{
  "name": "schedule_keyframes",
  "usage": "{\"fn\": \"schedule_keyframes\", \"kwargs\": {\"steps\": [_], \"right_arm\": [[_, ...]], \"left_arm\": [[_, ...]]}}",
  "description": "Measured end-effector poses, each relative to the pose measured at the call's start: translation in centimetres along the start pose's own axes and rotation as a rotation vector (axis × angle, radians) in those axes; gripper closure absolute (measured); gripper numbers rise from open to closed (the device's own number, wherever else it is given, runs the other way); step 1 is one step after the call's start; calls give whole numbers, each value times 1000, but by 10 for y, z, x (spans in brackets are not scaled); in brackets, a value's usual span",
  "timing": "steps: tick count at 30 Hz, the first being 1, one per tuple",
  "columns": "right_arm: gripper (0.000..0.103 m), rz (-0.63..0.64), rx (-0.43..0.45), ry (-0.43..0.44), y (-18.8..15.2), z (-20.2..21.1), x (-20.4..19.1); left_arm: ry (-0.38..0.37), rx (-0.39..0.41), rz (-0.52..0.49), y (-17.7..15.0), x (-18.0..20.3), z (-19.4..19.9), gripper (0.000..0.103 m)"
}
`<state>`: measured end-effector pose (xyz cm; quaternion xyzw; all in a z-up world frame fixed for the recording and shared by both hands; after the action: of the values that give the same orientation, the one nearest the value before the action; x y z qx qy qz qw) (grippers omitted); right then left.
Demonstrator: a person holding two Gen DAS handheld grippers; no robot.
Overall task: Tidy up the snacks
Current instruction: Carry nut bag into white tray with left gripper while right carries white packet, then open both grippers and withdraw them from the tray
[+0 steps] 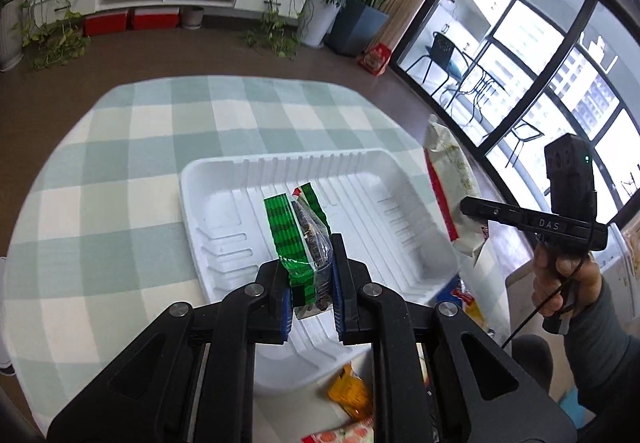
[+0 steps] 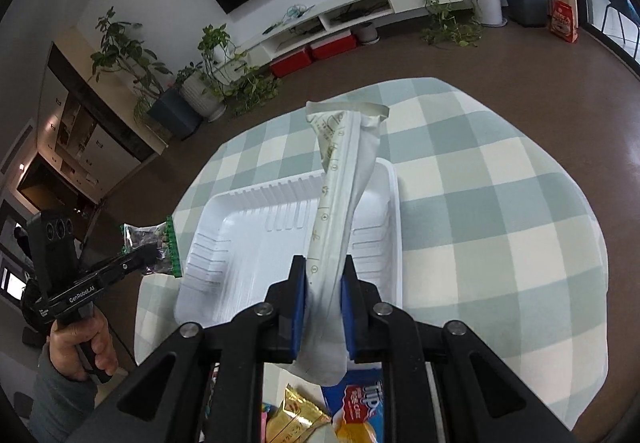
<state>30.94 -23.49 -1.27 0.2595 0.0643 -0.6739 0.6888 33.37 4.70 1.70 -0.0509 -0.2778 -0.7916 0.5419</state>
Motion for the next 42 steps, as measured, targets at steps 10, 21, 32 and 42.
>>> {"fn": "schedule_keyframes", "kwargs": {"steps": [10, 21, 32, 42], "right_arm": [[85, 44, -113, -50, 12, -49, 0], [86, 6, -143, -83, 12, -70, 20], [79, -8, -149, -39, 8, -71, 24], [48, 34, -81, -47, 2, -37, 12]], "left_arm": [[-27, -74, 36, 6, -17, -52, 89], [-13, -93, 78, 2, -26, -75, 85], [25, -75, 95, 0, -29, -69, 61], [32, 28, 76, -7, -16, -29, 36]]}}
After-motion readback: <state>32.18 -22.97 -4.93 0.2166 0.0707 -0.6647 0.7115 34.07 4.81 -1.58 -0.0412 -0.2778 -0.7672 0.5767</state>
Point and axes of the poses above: each gripper's, at about its wrist camera, not at the fingertips, and z roughly against the way its jaws point, x to its right, y to its top, the point moved 4 cm from there along -z, roughly the way its jaws point, and after that the axes turned 15 degrees about -x, right-handed, at the moved point
